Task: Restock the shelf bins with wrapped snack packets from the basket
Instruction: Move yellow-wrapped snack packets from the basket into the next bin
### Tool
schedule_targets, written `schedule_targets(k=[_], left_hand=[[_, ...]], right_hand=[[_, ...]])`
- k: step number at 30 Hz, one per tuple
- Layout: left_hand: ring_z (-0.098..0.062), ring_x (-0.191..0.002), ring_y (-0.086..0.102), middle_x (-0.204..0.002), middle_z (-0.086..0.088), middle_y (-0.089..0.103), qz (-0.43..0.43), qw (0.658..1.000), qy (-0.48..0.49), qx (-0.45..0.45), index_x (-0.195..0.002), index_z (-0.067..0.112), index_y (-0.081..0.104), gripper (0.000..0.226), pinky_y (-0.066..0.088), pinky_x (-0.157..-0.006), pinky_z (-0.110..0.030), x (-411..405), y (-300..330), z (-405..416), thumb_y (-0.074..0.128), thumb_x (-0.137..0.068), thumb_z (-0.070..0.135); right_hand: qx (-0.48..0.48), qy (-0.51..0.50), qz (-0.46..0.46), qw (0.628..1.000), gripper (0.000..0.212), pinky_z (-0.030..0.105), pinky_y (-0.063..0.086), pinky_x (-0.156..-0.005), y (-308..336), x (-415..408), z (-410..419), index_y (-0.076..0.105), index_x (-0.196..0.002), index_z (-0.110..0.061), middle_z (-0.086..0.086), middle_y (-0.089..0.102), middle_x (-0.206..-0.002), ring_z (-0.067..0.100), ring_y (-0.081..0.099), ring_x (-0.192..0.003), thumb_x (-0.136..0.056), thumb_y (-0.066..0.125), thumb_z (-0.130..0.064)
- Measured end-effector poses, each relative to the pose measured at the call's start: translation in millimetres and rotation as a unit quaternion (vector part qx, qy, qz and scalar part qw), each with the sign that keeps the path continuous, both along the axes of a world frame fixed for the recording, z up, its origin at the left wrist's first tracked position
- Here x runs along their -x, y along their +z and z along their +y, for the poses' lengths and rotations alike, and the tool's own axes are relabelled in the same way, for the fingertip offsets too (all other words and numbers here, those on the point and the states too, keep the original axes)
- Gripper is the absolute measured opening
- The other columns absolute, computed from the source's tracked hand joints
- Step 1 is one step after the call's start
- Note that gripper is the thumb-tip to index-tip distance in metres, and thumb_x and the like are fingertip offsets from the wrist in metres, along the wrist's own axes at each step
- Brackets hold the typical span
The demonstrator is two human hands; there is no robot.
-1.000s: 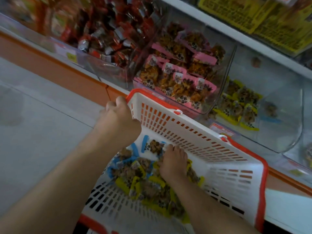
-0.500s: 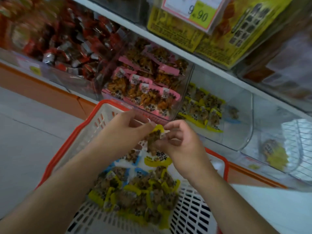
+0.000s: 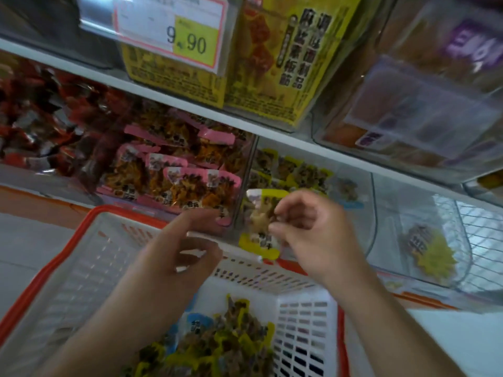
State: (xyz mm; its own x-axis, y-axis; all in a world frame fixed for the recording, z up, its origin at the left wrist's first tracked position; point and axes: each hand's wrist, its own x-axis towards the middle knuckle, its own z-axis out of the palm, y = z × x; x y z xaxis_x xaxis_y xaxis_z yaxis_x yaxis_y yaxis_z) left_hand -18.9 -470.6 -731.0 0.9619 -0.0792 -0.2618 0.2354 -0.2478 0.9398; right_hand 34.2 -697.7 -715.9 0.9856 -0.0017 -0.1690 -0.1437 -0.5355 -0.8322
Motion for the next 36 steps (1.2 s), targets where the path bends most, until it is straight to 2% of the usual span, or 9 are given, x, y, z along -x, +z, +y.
schedule_targets(k=[2, 4, 8, 22, 27, 30, 32, 34, 36], left_hand=[[0.010, -0.128, 0.047, -0.136, 0.041, 0.043, -0.056, 0.989, -0.038, -0.128, -0.142, 0.056, 0.046, 0.060, 0.048, -0.105, -0.031, -0.6, -9.0, 2.4, 0.069, -0.096, 0.026], [0.001, -0.143, 0.031, -0.151, 0.035, 0.029, -0.092, 0.968, -0.072, -0.222, -0.152, 0.051, 0.037, 0.078, 0.038, -0.116, -0.034, 0.3, -19.0, 5.8, 0.074, -0.092, 0.018], [-0.012, -0.153, 0.014, -0.161, 0.026, 0.015, -0.091, 0.940, -0.102, -0.311, -0.159, 0.042, 0.024, 0.087, 0.030, -0.124, -0.047, 0.7, -39.1, 8.9, 0.075, -0.090, 0.026], [-0.012, -0.149, 0.014, -0.157, 0.025, 0.017, -0.088, 0.934, -0.107, -0.330, -0.147, 0.037, 0.043, 0.069, 0.026, -0.124, -0.050, -1.6, -44.0, 10.1, 0.076, -0.087, 0.026], [-0.006, -0.140, 0.033, -0.144, 0.026, 0.040, -0.140, 0.947, -0.058, -0.284, -0.138, 0.033, 0.058, 0.053, 0.035, -0.116, -0.037, -11.4, -30.0, 13.0, 0.073, -0.091, 0.014], [-0.013, -0.134, 0.043, -0.139, 0.018, 0.051, -0.146, 0.942, -0.024, -0.300, -0.131, 0.031, 0.064, 0.044, 0.038, -0.110, -0.037, -10.9, -17.3, 29.5, 0.069, -0.093, 0.009], [-0.019, -0.135, 0.043, -0.140, 0.012, 0.052, -0.125, 0.938, 0.012, -0.322, -0.133, 0.030, 0.063, 0.044, 0.040, -0.109, -0.042, -7.5, -11.2, 46.2, 0.067, -0.094, 0.011], [-0.027, -0.138, 0.040, -0.147, 0.004, 0.049, -0.093, 0.929, 0.045, -0.355, -0.138, 0.027, 0.059, 0.048, 0.039, -0.113, -0.050, -3.0, -8.6, 63.0, 0.067, -0.093, 0.013], [-0.030, -0.142, 0.033, -0.152, -0.001, 0.043, -0.060, 0.923, 0.062, -0.376, -0.144, 0.026, 0.052, 0.056, 0.034, -0.117, -0.054, 2.1, -10.9, 76.7, 0.067, -0.092, 0.013]], right_hand=[[0.000, -0.069, 0.006, 0.998, 0.037, 0.054, 0.065, -0.077, -19.4, -32.7, -21.0, 0.070, -0.082, -0.038, -0.003, 0.074, -0.079, 0.022, 0.074, -0.078, -0.080, 0.089, -0.006], [0.045, -0.091, 0.034, 0.994, 0.033, 0.057, 0.065, -0.075, -42.1, -56.4, -37.2, 0.070, -0.082, -0.037, 0.000, 0.076, -0.080, 0.027, 0.076, -0.080, -0.078, 0.090, -0.010], [0.097, -0.075, 0.101, 0.987, 0.024, 0.022, 0.054, -0.053, -76.4, -67.3, -48.5, 0.071, -0.082, -0.020, 0.004, 0.076, -0.102, 0.023, 0.073, -0.084, -0.082, 0.087, -0.002], [0.261, 0.006, 0.136, 0.956, 0.031, 0.031, 0.056, -0.064, -81.1, -62.5, -45.2, 0.072, -0.102, -0.030, -0.004, 0.066, -0.096, 0.017, 0.066, -0.080, -0.086, 0.068, -0.004], [0.234, -0.016, -0.001, 0.972, 0.015, 0.027, 0.047, -0.064, -40.7, -55.7, -38.8, 0.066, -0.085, -0.029, -0.009, 0.070, -0.083, 0.014, 0.069, -0.081, -0.096, 0.070, -0.019], [0.072, 0.066, -0.024, 0.995, 0.018, 0.036, 0.056, -0.063, -3.0, -25.8, -16.9, 0.069, -0.081, -0.024, 0.001, 0.073, -0.075, 0.021, 0.073, -0.068, -0.096, 0.072, -0.015], [-0.022, 0.156, 0.057, 0.986, 0.016, 0.037, 0.056, -0.059, 11.1, -1.0, 6.0, 0.072, -0.085, -0.012, 0.008, 0.076, -0.076, 0.027, 0.075, -0.067, -0.099, 0.068, -0.005], [0.009, 0.241, 0.182, 0.953, 0.015, 0.038, 0.060, -0.063, 0.0, 18.4, 33.5, 0.073, -0.093, -0.010, 0.006, 0.079, -0.083, 0.024, 0.077, -0.074, -0.103, 0.063, -0.006], [0.145, 0.328, 0.250, 0.900, 0.013, 0.043, 0.064, -0.081, -37.1, 33.0, 53.3, 0.073, -0.105, -0.017, 0.001, 0.079, -0.101, 0.020, 0.077, -0.090, -0.105, 0.060, -0.016]])
